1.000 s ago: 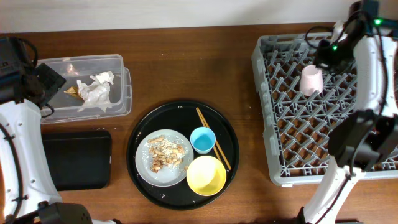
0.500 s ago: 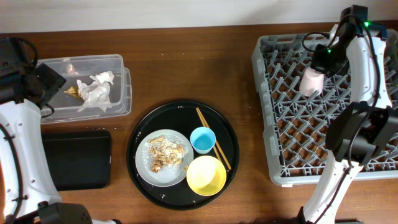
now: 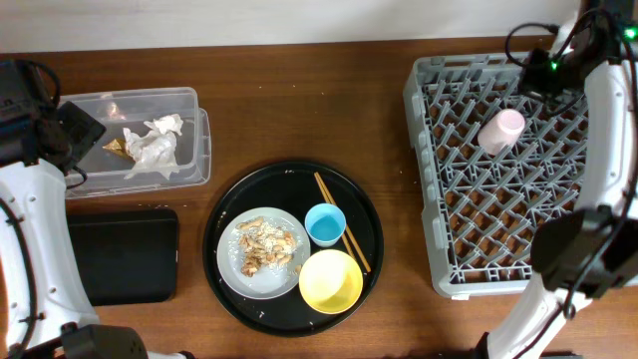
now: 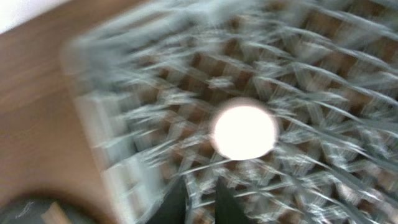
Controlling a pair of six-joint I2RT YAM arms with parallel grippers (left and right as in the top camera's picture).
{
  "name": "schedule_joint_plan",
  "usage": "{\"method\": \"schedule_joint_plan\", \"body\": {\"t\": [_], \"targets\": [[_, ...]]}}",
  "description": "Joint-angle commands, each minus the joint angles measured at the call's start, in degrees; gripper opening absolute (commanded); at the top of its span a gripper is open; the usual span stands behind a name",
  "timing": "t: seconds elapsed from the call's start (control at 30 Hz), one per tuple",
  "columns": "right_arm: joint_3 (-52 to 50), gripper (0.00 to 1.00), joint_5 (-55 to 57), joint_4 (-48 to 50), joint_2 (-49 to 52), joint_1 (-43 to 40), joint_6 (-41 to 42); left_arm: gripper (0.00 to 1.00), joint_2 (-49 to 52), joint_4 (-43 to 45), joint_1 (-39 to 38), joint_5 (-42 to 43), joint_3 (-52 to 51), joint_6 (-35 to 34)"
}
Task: Sort waste into correct bins and load items into the dishwasher rack
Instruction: 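Move the right gripper to the light-blue cup on the tray and grasp it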
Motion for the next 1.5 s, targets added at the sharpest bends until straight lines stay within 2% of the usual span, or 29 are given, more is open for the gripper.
{"method": "schedule_joint_plan", "body": {"t": [0.0,0.03,0.1,0.17,0.23,0.33,0.43,0.47,0.5,0.6,0.63,0.73,0.87,0.97,1.1,1.2,1.37,1.47], "targets": [[0.04,0.28,-19.69,-2.32,-5.27,5.03,-7.58,0.99,-0.61,0.15,0.33,-0.37,0.61,-0.31],[0.04,0.32,-21.66,-3.48,-5.75,6.97,-8.68,0.99,-0.61,0.15,0.33,-0.39,0.61,-0.31],[0.02,0.54,-22.01,-5.90,-5.90,11.34,-11.30,0.99,-0.61,0.15,0.33,-0.37,0.61,-0.31],[-0.13,0.84,-21.88,-8.98,-5.18,16.37,-12.46,0.99,-0.61,0.15,0.33,-0.39,0.61,-0.31],[-0.13,0.86,-21.53,-12.81,-4.15,21.73,-12.46,0.99,-0.61,0.15,0.33,-0.39,0.61,-0.31],[-0.13,0.83,-18.32,-17.81,-2.80,30.58,-12.41,0.99,-0.61,0.15,0.33,-0.37,0.61,-0.31],[-0.94,0.84,-16.41,-18.97,-2.51,37.97,-12.41,0.99,-0.61,0.15,0.33,-0.39,0.61,-0.31],[-1.57,0.87,-14.71,-18.67,-2.51,42.12,-12.37,0.99,-0.61,0.15,0.33,-0.39,0.61,-0.33],[-2.21,1.00,-12.66,-18.08,-2.51,44.68,-12.17,0.99,-0.61,0.15,0.33,-0.37,0.61,-0.31],[-4.48,0.99,-5.88,-16.00,-2.49,50.27,-8.24,0.99,-0.61,0.15,0.33,-0.37,0.61,-0.31],[-5.49,0.96,-4.02,-14.93,-2.45,51.65,-6.38,0.99,-0.61,0.15,0.33,-0.39,0.61,-0.31],[-10.56,0.78,-2.16,-9.29,-2.43,55.82,-1.75,0.99,-0.61,0.15,0.33,-0.37,0.61,-0.31],[-18.18,0.62,-2.16,-1.46,-2.43,58.97,1.40,0.99,-0.61,0.15,0.33,-0.39,0.61,-0.31],[-23.04,0.57,-2.14,3.34,-2.43,60.02,1.42,0.99,-0.61,0.15,0.33,-0.37,0.61,-0.31],[-27.26,0.52,2.69,7.08,-2.43,59.95,6.16,0.99,-0.61,0.15,0.33,-0.39,0.61,-0.31],[-29.46,0.52,6.95,7.72,-2.43,60.00,6.34,0.99,-0.61,0.15,0.33,-0.37,0.61,-0.31],[-32.22,0.51,6.93,10.25,-2.43,60.00,7.45,0.99,-0.61,0.15,0.33,-0.37,0.61,-0.31],[-35.47,0.46,6.80,13.05,-2.43,60.02,10.27,0.99,-0.61,0.15,0.33,-0.39,0.61,-0.31]]}}
